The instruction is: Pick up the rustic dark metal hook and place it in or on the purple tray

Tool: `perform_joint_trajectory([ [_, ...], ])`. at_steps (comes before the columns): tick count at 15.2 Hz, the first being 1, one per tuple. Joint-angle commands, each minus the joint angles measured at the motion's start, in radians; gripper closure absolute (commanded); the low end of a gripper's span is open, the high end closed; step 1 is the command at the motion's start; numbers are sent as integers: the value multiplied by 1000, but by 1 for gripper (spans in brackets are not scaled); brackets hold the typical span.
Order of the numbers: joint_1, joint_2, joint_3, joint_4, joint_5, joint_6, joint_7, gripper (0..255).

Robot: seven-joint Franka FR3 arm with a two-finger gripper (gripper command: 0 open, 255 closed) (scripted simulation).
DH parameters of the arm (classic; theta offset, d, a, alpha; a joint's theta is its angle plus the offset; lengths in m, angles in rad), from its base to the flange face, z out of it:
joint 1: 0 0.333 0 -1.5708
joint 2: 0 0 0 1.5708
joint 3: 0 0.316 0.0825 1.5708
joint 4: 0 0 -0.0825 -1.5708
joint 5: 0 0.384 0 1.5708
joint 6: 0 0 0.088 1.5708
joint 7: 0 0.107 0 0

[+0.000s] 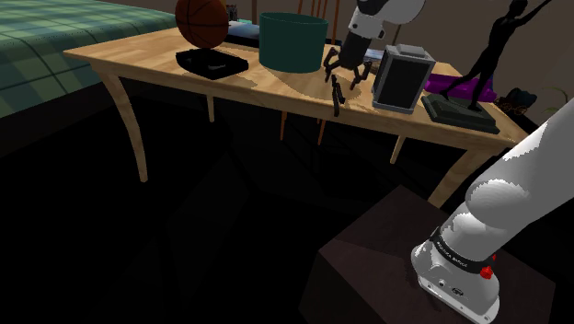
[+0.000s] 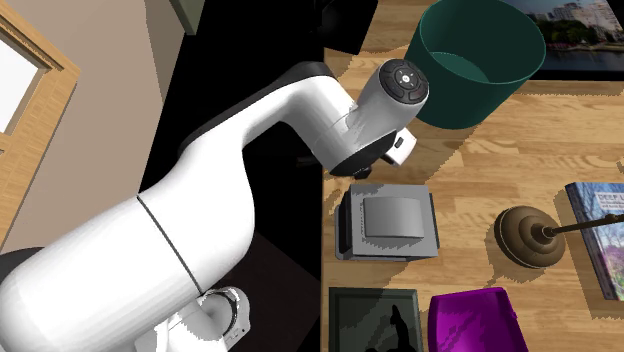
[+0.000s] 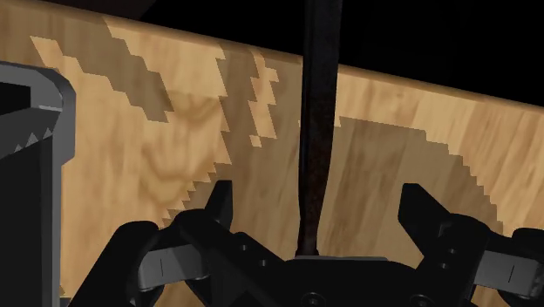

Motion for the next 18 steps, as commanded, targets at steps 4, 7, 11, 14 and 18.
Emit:
perform_joint_trajectory([
  [4,3,12,4,-33,4,46,-1,0],
  [7,3,12,4,-33,4,46,-1,0],
  [11,3,12,4,-33,4,46,-1,255],
  [14,3,12,4,-33,4,46,-1,255],
  [18,3,11,4,-33,4,45,-1,255],
])
